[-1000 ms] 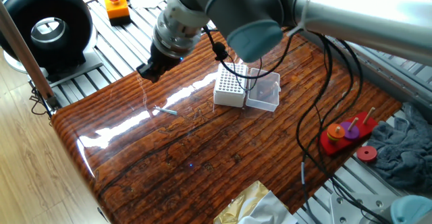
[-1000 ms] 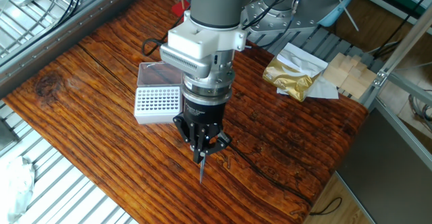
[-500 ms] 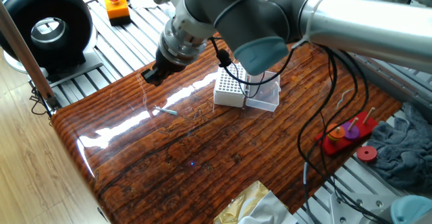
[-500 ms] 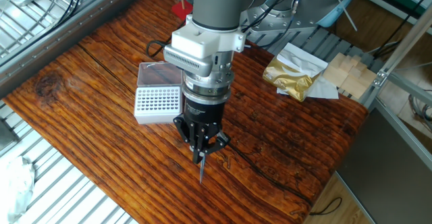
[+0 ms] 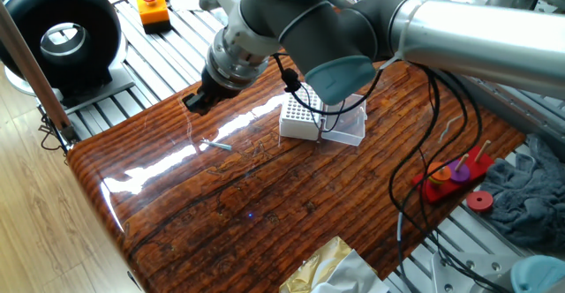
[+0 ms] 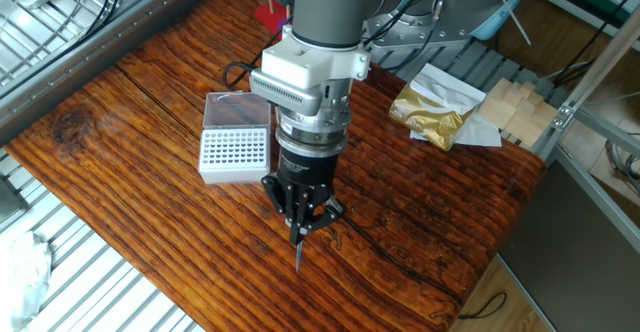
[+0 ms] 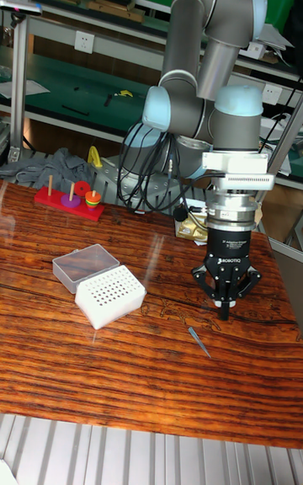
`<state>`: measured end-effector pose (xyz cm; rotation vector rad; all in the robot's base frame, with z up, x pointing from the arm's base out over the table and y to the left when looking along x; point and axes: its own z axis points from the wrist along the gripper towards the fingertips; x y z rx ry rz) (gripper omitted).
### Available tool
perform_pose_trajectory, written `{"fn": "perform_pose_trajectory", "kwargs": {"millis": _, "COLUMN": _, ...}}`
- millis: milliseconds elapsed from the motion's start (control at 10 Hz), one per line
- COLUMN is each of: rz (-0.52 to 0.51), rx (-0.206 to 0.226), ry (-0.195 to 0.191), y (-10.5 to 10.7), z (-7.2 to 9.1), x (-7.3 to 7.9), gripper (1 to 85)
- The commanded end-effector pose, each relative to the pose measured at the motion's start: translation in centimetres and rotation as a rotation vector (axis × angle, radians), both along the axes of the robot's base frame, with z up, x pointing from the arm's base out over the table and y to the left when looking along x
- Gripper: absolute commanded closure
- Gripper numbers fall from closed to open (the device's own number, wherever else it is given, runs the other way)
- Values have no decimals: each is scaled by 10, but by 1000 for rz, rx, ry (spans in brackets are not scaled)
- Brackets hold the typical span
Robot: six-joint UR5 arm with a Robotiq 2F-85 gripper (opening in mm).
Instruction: Insert a medium pipette tip into the holder for medium pipette tips
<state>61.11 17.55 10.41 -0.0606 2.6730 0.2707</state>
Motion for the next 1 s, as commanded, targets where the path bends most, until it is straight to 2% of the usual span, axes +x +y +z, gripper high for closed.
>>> {"fn": "perform_pose_trajectory", "kwargs": {"millis": 0, "rz": -3, "rx": 16, "ry": -7, "y": 6, "z": 5, "x": 4, "gripper": 847}}
{"fn": "perform_pose_trajectory", "kwargs": {"millis": 200, "rz": -3, "rx": -5, "ry": -9, "y": 2, "z": 5, "x": 3, "gripper": 847}}
{"fn": "perform_pose_trajectory", "kwargs": {"millis": 800, "rz": 2, "rx": -3, "ry": 0, "y": 1, "z": 4, "x": 4, "gripper": 847}}
{"fn": "perform_pose_trajectory", "kwargs": {"millis": 900, "rz": -2, "rx": 11, "ry": 4, "y": 7, "z": 7, "x": 4, "gripper": 847}}
